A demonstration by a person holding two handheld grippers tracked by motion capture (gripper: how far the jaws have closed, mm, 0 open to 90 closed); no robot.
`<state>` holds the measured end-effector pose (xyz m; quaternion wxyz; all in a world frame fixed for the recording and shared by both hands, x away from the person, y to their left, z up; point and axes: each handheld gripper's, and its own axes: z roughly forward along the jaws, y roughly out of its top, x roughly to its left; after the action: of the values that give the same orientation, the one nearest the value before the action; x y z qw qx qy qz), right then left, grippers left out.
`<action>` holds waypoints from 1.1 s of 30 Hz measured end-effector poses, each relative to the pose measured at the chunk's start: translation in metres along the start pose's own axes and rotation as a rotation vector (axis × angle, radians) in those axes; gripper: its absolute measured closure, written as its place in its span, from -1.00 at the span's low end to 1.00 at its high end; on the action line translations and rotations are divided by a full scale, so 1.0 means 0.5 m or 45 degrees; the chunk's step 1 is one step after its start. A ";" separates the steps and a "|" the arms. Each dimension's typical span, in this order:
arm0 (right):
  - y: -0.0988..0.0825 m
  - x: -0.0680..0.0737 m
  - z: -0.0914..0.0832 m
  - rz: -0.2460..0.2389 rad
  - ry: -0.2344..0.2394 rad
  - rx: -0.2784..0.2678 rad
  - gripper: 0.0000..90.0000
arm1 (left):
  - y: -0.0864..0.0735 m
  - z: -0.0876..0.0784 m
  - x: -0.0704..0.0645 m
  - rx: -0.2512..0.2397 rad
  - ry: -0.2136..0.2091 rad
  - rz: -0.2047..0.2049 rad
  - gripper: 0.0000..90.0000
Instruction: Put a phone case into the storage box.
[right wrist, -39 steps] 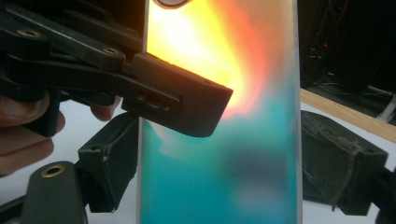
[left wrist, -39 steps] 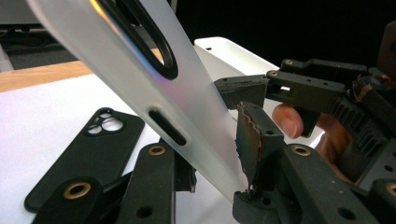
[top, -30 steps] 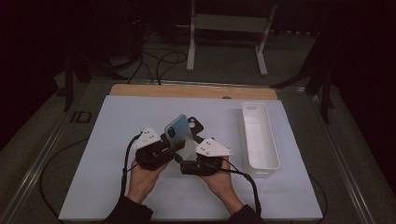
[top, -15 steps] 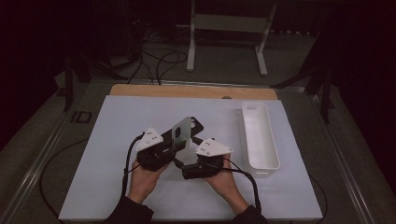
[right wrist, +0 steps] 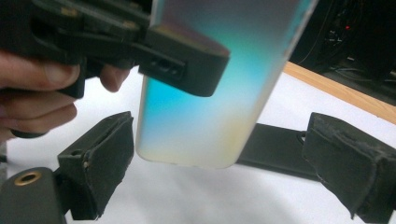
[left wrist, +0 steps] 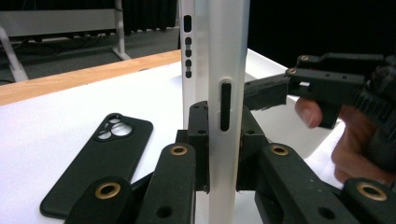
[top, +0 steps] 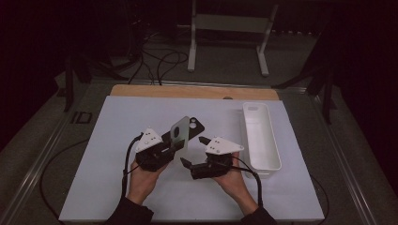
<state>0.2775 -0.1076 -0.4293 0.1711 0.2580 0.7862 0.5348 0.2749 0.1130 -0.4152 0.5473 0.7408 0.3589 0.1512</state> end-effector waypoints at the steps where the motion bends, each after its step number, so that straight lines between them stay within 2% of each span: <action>1: 0.000 0.000 0.000 0.000 0.000 0.000 -0.79 | 0.000 0.000 0.000 0.000 0.000 0.000 0.81; 4: 0.008 -0.016 -0.012 0.061 0.016 -0.029 -0.79 | -0.003 0.002 0.000 0.004 0.004 -0.001 0.80; 14: 0.031 -0.038 -0.022 0.152 0.042 -0.086 -0.79 | -0.008 0.007 -0.003 0.013 0.002 0.006 0.80; 24: 0.056 -0.039 -0.008 0.182 0.055 -0.092 -0.79 | -0.019 0.019 -0.011 0.028 -0.006 0.012 0.80; 33: 0.071 -0.043 0.006 0.232 0.063 -0.081 -0.79 | -0.027 0.030 -0.027 0.041 -0.011 0.046 0.80</action>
<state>0.3047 -0.1074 -0.3976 0.1106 0.3096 0.7462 0.5789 0.2698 0.0948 -0.4309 0.5340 0.7565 0.3456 0.1522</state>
